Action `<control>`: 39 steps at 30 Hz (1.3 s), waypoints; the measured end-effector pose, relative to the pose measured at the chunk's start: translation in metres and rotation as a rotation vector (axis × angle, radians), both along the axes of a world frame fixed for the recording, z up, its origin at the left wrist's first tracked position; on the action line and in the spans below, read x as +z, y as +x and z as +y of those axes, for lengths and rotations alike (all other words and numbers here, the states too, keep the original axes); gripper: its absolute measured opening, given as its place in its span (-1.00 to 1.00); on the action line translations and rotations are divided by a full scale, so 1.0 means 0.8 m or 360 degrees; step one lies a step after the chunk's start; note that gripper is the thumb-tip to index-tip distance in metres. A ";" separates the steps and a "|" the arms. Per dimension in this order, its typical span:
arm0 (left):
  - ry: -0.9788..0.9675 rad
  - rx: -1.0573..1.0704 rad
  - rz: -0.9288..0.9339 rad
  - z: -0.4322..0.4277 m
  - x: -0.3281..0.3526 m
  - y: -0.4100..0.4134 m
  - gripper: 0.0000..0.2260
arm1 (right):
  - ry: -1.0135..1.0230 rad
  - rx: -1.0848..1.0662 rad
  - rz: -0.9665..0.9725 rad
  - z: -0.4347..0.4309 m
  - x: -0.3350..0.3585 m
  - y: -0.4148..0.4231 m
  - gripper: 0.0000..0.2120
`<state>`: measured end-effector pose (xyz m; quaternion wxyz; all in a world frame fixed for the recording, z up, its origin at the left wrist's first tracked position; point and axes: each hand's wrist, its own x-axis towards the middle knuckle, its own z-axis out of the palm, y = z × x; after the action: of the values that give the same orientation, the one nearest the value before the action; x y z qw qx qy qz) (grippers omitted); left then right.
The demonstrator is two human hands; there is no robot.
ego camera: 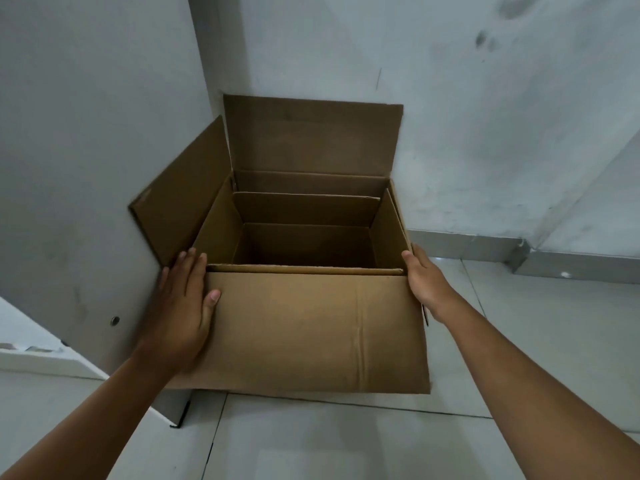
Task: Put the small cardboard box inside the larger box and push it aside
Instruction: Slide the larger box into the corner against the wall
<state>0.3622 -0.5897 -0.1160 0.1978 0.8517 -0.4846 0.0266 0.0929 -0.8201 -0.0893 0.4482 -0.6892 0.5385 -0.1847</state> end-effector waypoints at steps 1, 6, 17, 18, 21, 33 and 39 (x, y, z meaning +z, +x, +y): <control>-0.0018 0.0000 0.0015 -0.002 -0.001 0.000 -0.40 | -0.0017 0.0002 0.0007 -0.003 -0.001 0.001 -0.50; 0.0003 0.0002 0.0011 -0.013 0.003 0.008 -0.39 | -0.0069 0.0006 -0.0016 -0.012 -0.003 0.010 -0.53; -0.0656 0.0416 0.0276 -0.025 0.051 -0.040 -0.33 | -0.0222 -0.0066 -0.0141 -0.007 -0.015 0.003 -0.58; -0.0696 0.0452 0.0317 -0.030 0.056 -0.040 -0.30 | -0.0251 -0.0092 -0.0152 -0.007 -0.017 0.005 -0.58; -0.0620 0.0499 0.0345 -0.045 0.065 -0.036 -0.24 | -0.0298 -0.0170 -0.0160 -0.006 -0.021 0.013 -0.58; -0.0016 0.0397 0.0284 -0.057 0.058 -0.022 -0.18 | -0.0491 -0.0223 -0.0028 -0.033 -0.027 0.033 -0.63; 0.0077 0.0397 0.0262 -0.053 0.066 -0.021 -0.18 | -0.0478 -0.0137 0.0095 -0.033 -0.023 0.024 -0.57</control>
<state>0.3458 -0.6323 -0.0631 0.2114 0.9092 -0.3575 -0.0307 0.1123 -0.8465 -0.1081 0.3156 -0.7299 0.5470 -0.2615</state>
